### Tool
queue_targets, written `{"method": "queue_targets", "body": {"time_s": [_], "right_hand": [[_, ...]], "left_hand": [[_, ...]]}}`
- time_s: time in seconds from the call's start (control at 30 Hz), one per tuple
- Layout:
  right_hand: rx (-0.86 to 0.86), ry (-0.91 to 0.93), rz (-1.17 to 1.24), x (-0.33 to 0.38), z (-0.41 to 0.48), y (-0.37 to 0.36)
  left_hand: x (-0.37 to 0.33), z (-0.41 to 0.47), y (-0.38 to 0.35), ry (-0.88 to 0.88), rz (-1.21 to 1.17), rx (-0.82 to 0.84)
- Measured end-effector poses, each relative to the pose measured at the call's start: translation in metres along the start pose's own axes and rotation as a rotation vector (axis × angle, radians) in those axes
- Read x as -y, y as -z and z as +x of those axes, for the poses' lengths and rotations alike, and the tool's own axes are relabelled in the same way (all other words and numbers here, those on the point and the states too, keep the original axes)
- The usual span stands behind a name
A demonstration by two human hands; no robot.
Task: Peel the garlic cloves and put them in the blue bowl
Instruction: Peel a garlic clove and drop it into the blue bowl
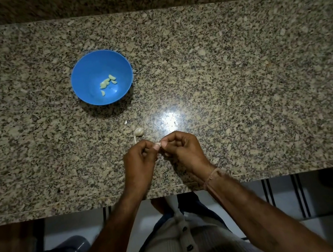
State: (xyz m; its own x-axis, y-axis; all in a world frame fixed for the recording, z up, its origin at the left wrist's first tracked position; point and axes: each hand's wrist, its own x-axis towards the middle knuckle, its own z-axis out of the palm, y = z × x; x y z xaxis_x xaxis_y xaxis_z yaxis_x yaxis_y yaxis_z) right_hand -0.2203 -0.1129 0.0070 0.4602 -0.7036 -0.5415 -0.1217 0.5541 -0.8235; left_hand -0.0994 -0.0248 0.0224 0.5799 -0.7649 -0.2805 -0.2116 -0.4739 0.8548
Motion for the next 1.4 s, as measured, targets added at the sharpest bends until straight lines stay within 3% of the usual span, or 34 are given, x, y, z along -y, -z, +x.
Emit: {"method": "queue_targets", "body": {"time_s": [0.13,0.3,0.43,0.7,0.83,1.03,1.1,1.23,1.4], "right_hand": [[-0.015,0.044,-0.085,0.001,0.000,0.002],[-0.036,0.256,-0.308,0.005,-0.004,0.002],[-0.043,0.319,-0.384,0.006,-0.005,0.002],[0.029,0.181,-0.237,0.003,-0.003,0.008],[0.018,0.131,-0.379,-0.001,0.002,0.010],[0.006,-0.127,-0.130,0.004,0.003,0.004],[-0.011,-0.138,-0.103,0.004,0.005,0.004],[-0.033,-0.018,-0.269,0.008,0.000,0.000],[-0.064,-0.163,-0.095,0.004,0.000,-0.003]], "left_hand": [[0.001,-0.005,-0.001,-0.018,0.010,-0.022],[-0.002,-0.006,-0.002,0.106,-0.185,-0.009],[-0.004,-0.006,-0.003,0.135,-0.210,-0.058],[0.002,-0.003,0.005,0.125,-0.207,0.062],[0.001,-0.002,0.005,0.095,-0.198,0.048],[0.003,-0.002,0.007,0.092,-0.249,0.084],[0.002,-0.002,0.007,0.112,-0.258,0.077],[-0.002,-0.005,0.004,0.117,-0.305,0.045],[-0.005,-0.009,0.004,-0.030,-0.199,0.025]]}}
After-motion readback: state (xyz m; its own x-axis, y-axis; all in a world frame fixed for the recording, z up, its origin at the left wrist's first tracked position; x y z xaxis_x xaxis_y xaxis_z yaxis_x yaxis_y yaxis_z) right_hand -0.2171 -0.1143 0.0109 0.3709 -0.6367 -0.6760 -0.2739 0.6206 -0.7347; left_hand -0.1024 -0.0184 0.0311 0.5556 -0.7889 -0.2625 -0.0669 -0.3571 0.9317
